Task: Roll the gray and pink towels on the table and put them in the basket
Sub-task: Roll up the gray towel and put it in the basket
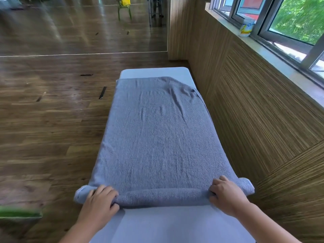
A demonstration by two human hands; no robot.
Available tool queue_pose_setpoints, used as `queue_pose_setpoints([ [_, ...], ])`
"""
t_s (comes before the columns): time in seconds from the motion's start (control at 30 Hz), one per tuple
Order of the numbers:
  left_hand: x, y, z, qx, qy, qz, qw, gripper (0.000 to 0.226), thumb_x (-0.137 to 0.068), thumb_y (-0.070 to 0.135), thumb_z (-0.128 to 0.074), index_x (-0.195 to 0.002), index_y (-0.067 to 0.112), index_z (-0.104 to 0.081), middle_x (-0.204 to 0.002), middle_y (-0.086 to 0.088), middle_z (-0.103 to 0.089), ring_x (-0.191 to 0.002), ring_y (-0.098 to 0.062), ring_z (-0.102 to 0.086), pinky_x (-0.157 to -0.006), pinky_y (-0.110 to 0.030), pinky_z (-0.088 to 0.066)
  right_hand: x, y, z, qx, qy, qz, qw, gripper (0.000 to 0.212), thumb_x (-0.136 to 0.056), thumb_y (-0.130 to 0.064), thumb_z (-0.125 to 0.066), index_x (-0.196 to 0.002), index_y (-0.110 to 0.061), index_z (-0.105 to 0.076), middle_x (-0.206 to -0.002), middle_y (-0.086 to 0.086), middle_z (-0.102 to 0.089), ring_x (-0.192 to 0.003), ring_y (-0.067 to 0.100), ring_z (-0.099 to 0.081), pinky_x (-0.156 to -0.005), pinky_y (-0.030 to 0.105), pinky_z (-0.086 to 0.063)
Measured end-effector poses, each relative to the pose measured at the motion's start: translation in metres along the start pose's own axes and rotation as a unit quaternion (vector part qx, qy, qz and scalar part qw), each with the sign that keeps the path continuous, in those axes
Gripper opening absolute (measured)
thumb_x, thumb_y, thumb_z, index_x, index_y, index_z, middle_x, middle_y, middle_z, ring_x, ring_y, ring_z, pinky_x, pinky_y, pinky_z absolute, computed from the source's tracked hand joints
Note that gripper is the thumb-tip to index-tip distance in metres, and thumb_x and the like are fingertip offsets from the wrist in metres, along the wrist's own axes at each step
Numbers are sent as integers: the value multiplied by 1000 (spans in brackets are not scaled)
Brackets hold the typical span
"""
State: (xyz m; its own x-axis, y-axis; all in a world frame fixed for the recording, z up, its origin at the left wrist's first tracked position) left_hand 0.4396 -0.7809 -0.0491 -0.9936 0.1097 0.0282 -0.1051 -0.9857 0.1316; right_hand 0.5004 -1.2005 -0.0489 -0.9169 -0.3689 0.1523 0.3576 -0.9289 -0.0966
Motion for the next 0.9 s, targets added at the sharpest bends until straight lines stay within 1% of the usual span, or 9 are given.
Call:
queue_pose_setpoints([
  [0.13, -3, 1, 10, -20, 33, 15, 999, 14, -70, 40, -47, -70, 31, -58, -84, 16, -43, -83, -16, -49, -67, -35, -39, -8, 3, -2, -29, -25, -30, 999, 21, -87, -35, -51, -77, -20, -63, -83, -9, -43, -89, 20, -54, -59, 31, -38],
  [0.23, -9, 0, 14, -8, 58, 28, 998, 18, -77, 37, -44, -85, 33, -60, -86, 10, -48, -83, -20, -52, -66, -39, -46, -9, 5, 11, -82, 28, -54, 995, 9, -84, -22, -62, -92, -25, -65, -87, -7, -54, -82, 24, -60, -62, 34, -45],
  [0.33, -11, 2, 10, 1, 53, 10, 999, 23, -80, 30, -42, -96, 34, -58, -94, 14, -50, -87, -19, -56, -74, -36, -49, -4, -6, 17, -51, 70, 26, 996, 7, -83, -23, -60, -86, -25, -66, -83, -11, -59, -75, 17, -58, -59, 29, -50],
  [0.43, -7, 5, 6, -5, 20, 10, 1000, 42, -70, 37, -47, -106, 33, -69, -108, 17, -63, -99, -17, -59, -80, -37, -49, 1, -3, 0, -56, 20, 29, 998, 26, -78, -34, -51, -96, -27, -69, -97, -15, -63, -94, 15, -55, -73, 30, -55],
  [0.5, -6, 5, 4, -13, 1, 14, 1000, 47, -66, 42, -49, -106, 34, -71, -107, 19, -66, -100, -14, -59, -76, -37, -48, 1, -4, -6, -30, 14, 31, 999, 20, -71, -33, -59, -89, -30, -68, -90, -17, -62, -89, 16, -55, -69, 29, -53],
  [0.57, -5, 3, 4, -20, 1, 11, 1000, 39, -67, 42, -48, -98, 35, -71, -97, 21, -65, -94, -14, -57, -71, -37, -46, -2, -9, -1, -9, 13, 25, 1000, 8, -68, -35, -60, -74, -32, -65, -76, -18, -57, -78, 15, -54, -59, 27, -45],
  [0.63, -5, 3, 6, -25, 16, 2, 1000, 26, -71, 41, -48, -86, 35, -69, -85, 21, -61, -87, -14, -54, -68, -36, -42, -3, -10, 3, -1, 5, 28, 1000, 16, -68, -40, -52, -64, -31, -63, -70, -17, -52, -73, 15, -53, -56, 26, -40],
  [0.73, -6, 2, 10, -27, 39, -10, 999, 18, -75, 40, -46, -67, 34, -61, -71, 20, -52, -79, -11, -46, -67, -35, -34, -5, -9, 5, -5, -16, 31, 999, 27, -72, -44, -46, -62, -24, -62, -79, -12, -48, -80, 17, -48, -60, 28, -38],
  [0.9, 3, 2, 2, 19, 13, -52, 998, 14, -79, 51, -56, -85, 40, -63, -83, 26, -52, -85, -2, -47, -66, -28, -37, -6, -7, 0, -19, -87, -9, 996, 45, -84, -46, -27, -80, -20, -64, -93, -12, -41, -95, 14, -43, -65, 33, -43],
])
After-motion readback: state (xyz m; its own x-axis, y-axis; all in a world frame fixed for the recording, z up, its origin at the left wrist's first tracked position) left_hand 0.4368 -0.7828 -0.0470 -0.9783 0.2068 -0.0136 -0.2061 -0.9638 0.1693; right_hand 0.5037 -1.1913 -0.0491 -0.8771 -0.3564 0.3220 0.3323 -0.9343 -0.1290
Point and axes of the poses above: each hand's wrist, its own x-axis away from the middle knuckle, its own z-axis out of the back of the hand, y = z × x, the point moved 9 cm from there along -x, towards the middle knuckle
